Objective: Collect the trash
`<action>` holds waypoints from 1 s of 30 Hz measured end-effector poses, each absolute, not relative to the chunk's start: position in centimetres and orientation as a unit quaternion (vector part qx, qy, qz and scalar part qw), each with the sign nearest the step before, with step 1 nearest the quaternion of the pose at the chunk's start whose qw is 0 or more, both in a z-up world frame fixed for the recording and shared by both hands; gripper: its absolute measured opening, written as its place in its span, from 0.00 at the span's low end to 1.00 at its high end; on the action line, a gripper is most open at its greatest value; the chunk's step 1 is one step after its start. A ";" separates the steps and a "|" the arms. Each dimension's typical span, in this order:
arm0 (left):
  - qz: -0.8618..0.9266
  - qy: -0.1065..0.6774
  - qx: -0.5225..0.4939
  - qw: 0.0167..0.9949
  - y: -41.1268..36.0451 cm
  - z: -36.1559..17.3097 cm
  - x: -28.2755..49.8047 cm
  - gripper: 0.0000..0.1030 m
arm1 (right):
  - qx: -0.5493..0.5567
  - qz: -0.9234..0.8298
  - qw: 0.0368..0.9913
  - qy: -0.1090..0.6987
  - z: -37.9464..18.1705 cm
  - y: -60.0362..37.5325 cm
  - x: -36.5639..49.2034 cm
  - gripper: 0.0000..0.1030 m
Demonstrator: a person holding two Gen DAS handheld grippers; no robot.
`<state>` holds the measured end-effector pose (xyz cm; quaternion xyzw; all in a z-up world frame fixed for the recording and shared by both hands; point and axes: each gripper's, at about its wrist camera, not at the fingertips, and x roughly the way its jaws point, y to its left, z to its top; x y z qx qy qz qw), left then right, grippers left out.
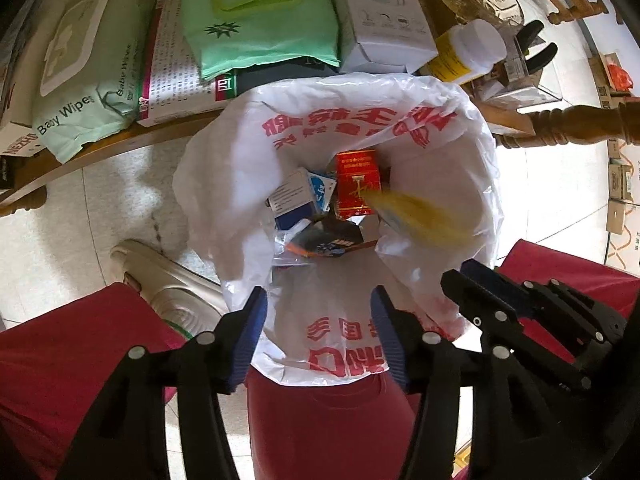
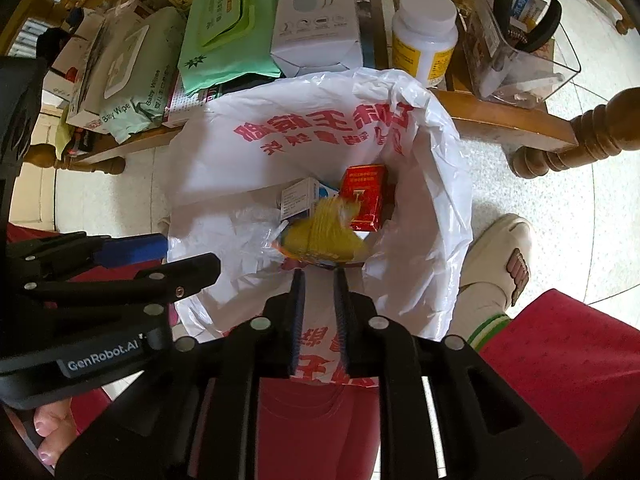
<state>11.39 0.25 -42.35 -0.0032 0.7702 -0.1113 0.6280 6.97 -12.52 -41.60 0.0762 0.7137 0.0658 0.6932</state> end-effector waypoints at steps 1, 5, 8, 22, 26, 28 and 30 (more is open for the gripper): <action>-0.108 0.771 -0.003 0.628 0.4 -42.4 11.5 0.56 | 0.076 0.063 0.694 0.713 -41.6 -12.6 7.0 0.20; -0.099 0.770 0.002 0.630 0.6 -42.3 11.6 0.63 | 0.080 0.054 0.694 0.713 -41.5 -13.0 7.1 0.26; -0.093 0.768 0.003 0.634 0.7 -42.1 11.7 0.67 | 0.085 0.051 0.694 0.713 -41.4 -13.2 7.1 0.29; -0.053 0.734 0.033 0.677 1.5 -39.4 10.9 0.78 | 0.101 0.037 0.725 0.680 -38.2 -13.7 6.7 0.58; -0.045 0.718 0.046 0.693 1.4 -37.9 10.3 0.78 | 0.097 0.038 0.737 0.668 -36.8 -13.6 6.0 0.59; -0.043 0.709 0.048 0.702 1.3 -36.8 9.9 0.78 | 0.099 0.037 0.743 0.661 -36.0 -13.8 5.6 0.59; -0.037 0.694 0.054 0.717 1.1 -35.5 9.5 0.78 | 0.093 0.032 0.753 0.651 -34.9 -13.8 5.2 0.60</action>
